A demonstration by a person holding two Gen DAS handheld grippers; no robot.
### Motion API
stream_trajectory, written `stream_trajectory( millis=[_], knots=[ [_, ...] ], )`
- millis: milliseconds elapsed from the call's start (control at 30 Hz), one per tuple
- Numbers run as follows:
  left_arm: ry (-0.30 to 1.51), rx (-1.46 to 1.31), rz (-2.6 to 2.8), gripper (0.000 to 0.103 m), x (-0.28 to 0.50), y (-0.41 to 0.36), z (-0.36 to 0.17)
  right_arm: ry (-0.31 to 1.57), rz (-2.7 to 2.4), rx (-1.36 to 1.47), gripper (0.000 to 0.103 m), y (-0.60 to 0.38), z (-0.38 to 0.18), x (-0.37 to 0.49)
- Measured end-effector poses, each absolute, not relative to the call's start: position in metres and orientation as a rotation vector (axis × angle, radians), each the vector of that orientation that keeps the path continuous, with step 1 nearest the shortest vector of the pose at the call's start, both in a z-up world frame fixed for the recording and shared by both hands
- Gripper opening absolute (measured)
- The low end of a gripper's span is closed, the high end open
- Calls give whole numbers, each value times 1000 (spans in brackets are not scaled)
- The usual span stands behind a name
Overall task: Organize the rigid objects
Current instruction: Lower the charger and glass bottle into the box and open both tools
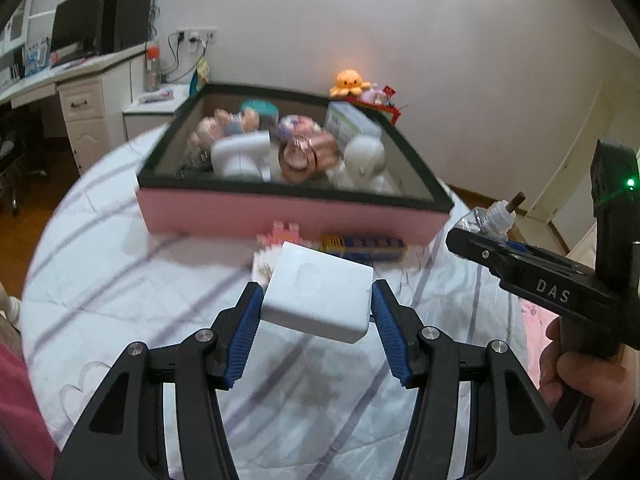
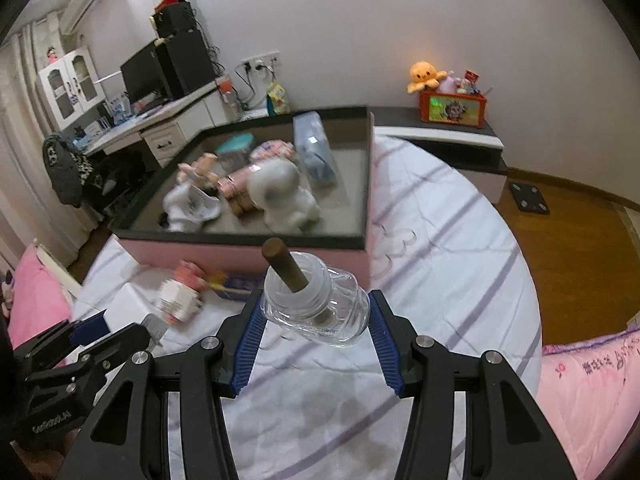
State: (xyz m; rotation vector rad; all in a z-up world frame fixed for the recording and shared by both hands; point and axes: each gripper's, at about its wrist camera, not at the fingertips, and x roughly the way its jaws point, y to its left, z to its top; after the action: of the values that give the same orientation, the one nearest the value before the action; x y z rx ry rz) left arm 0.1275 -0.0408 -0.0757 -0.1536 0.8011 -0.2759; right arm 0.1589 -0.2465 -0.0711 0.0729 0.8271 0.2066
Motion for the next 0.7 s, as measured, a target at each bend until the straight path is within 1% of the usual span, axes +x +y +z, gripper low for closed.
stream_trajectory(
  millis=[267, 400, 567, 700],
  knots=[
    [682, -100, -247, 56, 158, -21, -31, 741, 257, 26, 52, -224, -26, 180],
    [638, -91, -233, 56, 184, -12, -13, 707, 267, 10, 52, -214, -7, 209],
    [637, -104, -219, 56, 221, -4, -7, 710, 276, 10, 52, -203, -1, 248],
    [666, -103, -214, 56, 252, -4, -14, 738, 286, 11, 52, -196, -9, 273]
  ],
)
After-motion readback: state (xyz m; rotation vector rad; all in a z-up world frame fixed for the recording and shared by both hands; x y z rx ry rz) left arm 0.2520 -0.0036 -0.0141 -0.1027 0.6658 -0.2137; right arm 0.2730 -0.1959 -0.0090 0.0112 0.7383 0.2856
